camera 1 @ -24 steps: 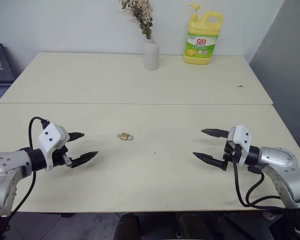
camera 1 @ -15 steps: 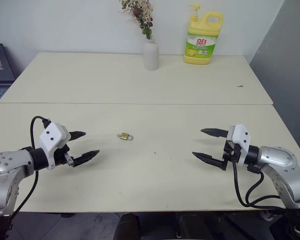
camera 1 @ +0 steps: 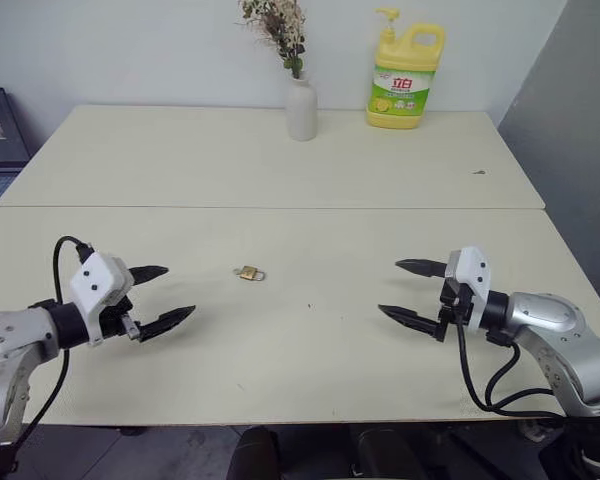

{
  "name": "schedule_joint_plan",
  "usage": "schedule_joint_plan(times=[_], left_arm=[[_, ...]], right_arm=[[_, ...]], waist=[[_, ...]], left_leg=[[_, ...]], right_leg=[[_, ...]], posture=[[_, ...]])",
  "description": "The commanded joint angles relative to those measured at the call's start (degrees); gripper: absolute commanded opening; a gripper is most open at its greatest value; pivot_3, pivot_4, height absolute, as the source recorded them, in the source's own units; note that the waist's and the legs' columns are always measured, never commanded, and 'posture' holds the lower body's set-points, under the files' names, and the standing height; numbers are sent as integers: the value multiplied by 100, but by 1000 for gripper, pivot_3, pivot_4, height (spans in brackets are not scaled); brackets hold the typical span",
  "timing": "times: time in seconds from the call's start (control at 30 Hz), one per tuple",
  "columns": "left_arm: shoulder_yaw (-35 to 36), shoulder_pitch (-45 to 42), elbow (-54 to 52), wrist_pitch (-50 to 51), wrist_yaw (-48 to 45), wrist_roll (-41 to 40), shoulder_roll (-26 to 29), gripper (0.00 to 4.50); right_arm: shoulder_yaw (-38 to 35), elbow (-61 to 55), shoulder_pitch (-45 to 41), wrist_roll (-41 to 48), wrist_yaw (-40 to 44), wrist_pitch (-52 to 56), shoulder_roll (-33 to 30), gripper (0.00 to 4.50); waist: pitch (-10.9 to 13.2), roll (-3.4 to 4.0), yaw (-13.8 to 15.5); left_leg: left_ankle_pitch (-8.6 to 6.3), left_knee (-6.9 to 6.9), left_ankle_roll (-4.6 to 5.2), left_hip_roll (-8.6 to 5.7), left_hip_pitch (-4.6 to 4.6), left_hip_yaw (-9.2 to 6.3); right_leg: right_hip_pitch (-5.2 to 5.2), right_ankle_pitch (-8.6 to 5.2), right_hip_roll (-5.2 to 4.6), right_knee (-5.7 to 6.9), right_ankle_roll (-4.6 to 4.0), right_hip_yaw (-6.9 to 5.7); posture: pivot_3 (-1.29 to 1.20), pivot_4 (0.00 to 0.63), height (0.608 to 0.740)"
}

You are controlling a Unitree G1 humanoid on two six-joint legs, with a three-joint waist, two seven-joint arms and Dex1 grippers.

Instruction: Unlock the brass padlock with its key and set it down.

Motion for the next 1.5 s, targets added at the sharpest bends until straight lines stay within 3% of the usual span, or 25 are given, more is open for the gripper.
schedule_joint_plan(times=[0.03, 0.27, 0.4, 0.57, 0.9, 1.23, 1.5], left_arm=[[323, -29, -92, 16, -187, -277, 111, 4477], [337, -20, 224, 114, -398, -165, 379, 4477], [268, -292, 569, 112, -478, -162, 491, 4477], [129, -380, 584, 179, -638, -174, 562, 4477], [205, -200, 335, 279, -684, -162, 535, 4477], [168, -161, 179, 341, -605, -156, 499, 4477], [75, -242, 192, 331, -584, -157, 499, 4477]], right_arm=[[147, -219, -181, -193, -62, -60, -13, 4500], [1210, -335, -1007, -584, -360, 841, 340, 4500], [1974, 319, -1825, -1104, -825, 1216, 1209, 4500], [2539, 1811, -2963, -1440, -1374, 1588, 2823, 4500], [2511, 4617, -3944, -2141, -1866, 491, 4216, 4500], [2160, 6440, -4536, -2459, -2092, -719, 4824, 4500], [2197, 7185, -4675, -2712, -2133, -1356, 5054, 4500]], waist=[[0, 0, 0], [0, 0, -23], [-1, -2, -28], [-5, -7, -34], [-17, -26, -27], [-17, -26, -150], [-17, -27, -160]], left_leg=[[0, 1, 0, 0, 0, 0], [0, 2, 0, 2, 3, 0], [0, 3, 0, 4, 3, -1], [0, 3, 0, 3, -5, 5], [0, 4, -1, 4, -13, 6], [0, 2, -1, 5, -12, 3], [1, 2, 0, 5, -7, 0]], right_leg=[[0, 1, 0, 0, 1, 0], [-2, 1, 2, 7, 1, 1], [-9, 1, 6, 15, -1, 0], [-21, 16, 5, 20, -29, 4], [-63, -2, 4, 95, -63, -3], [-62, -3, 6, 100, -65, -4], [-60, -3, 6, 105, -65, -6]], posture=[[0, 150, 740], [0, 150, 740], [0, 150, 740], [0, 150, 740], [0, 150, 740], [0, 150, 740], [0, 150, 740]])
